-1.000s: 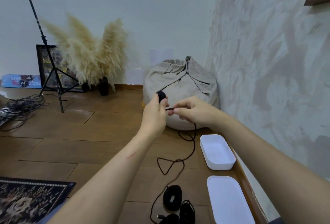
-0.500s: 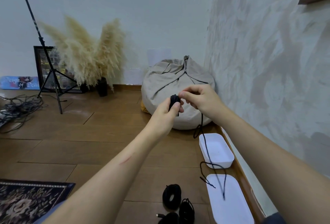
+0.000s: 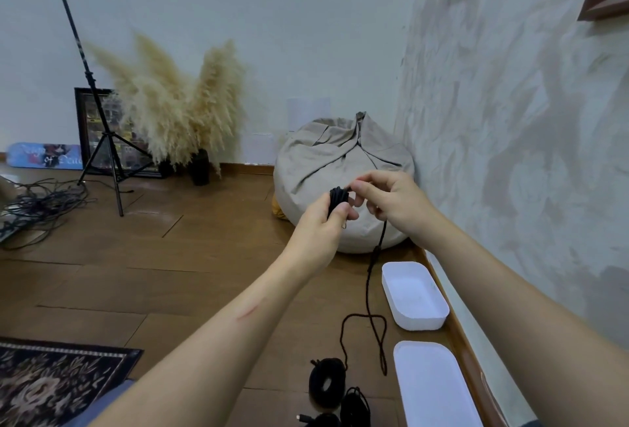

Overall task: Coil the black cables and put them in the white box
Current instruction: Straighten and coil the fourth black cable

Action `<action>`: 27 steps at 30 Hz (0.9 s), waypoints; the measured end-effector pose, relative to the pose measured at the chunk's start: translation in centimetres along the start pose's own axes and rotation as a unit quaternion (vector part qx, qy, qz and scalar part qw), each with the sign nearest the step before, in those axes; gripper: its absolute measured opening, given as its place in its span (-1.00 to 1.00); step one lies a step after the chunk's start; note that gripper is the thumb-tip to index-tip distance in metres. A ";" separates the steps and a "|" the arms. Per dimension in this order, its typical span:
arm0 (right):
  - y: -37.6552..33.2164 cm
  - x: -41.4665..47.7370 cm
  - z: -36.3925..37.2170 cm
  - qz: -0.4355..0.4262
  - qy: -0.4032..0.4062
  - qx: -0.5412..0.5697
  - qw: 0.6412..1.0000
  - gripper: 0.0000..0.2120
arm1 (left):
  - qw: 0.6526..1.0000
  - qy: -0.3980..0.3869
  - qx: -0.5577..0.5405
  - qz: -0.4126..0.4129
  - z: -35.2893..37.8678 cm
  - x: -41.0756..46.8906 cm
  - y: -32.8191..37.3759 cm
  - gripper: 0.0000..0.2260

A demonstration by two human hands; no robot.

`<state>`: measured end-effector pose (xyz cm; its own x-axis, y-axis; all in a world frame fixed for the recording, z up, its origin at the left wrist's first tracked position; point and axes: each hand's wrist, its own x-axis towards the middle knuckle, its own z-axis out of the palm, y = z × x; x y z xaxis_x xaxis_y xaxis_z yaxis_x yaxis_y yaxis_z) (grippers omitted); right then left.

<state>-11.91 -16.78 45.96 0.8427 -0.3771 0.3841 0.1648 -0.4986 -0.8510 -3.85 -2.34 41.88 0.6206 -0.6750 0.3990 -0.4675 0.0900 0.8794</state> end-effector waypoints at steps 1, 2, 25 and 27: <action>0.0 0.0 0.1 -0.004 -0.002 -0.005 1.000 -0.83 | 1.000 0.001 -0.003 -0.001 0.0 0.0 0.0 -0.81; 0.0 0.0 0.1 -0.005 -0.001 -0.010 1.000 -0.82 | 1.000 -0.001 -0.007 -0.002 0.0 0.0 0.0 -0.80; 1.2 0.1 -0.2 0.049 -0.001 0.153 0.987 -0.79 | 0.995 -0.057 -0.060 0.056 -0.7 -0.8 4.3 -0.84; 1.2 -0.1 0.8 0.058 -0.019 0.152 0.987 -0.77 | 0.995 -0.011 -0.091 0.040 -0.6 -0.4 4.5 -0.82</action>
<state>-11.42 -16.71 44.58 0.8825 -0.3853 0.2696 0.2074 -0.1956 -0.9585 -5.83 -1.20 45.87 0.5714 -0.6762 0.4649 -0.3915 0.2733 0.8787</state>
